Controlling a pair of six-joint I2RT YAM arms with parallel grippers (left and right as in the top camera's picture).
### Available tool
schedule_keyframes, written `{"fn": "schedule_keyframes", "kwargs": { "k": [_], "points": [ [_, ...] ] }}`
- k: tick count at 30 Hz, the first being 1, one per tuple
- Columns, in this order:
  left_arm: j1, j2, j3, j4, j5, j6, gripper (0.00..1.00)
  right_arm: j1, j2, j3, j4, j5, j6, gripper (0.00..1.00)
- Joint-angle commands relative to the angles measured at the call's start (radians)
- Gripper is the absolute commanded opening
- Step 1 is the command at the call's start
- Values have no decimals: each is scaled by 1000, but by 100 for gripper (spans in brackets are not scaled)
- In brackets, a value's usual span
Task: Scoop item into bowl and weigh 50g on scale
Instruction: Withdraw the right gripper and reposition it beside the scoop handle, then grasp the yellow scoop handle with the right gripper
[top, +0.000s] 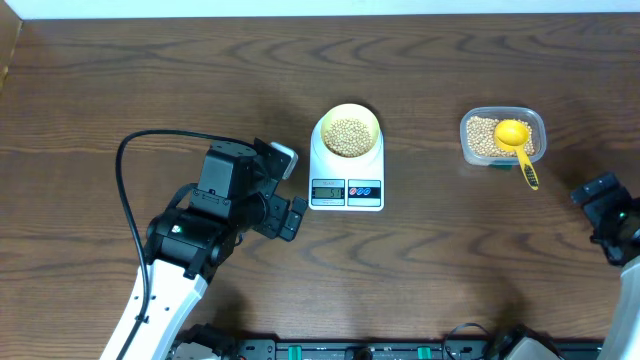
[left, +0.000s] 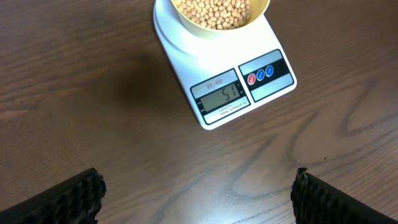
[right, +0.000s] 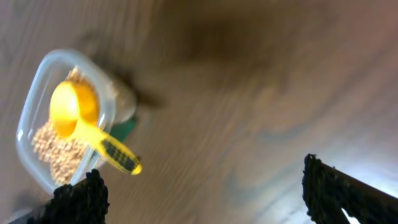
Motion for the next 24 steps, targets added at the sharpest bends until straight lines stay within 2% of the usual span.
{"fn": "schedule_keyframes", "kwargs": {
  "k": [1, 5, 12, 24],
  "points": [
    [4, 1, 2, 0, 8, 2, 98, -27, 105, 3, 21, -280, -184, 95],
    [4, 1, 2, 0, 8, 2, 98, -27, 220, 3, 53, -395, -246, 85],
    [4, 1, 2, 0, 8, 2, 98, -27, 349, 3, 158, -594, -252, 66],
    [4, 1, 2, 0, 8, 2, 98, -26, 385, 3, 223, -621, -252, 61]
  ]
}}
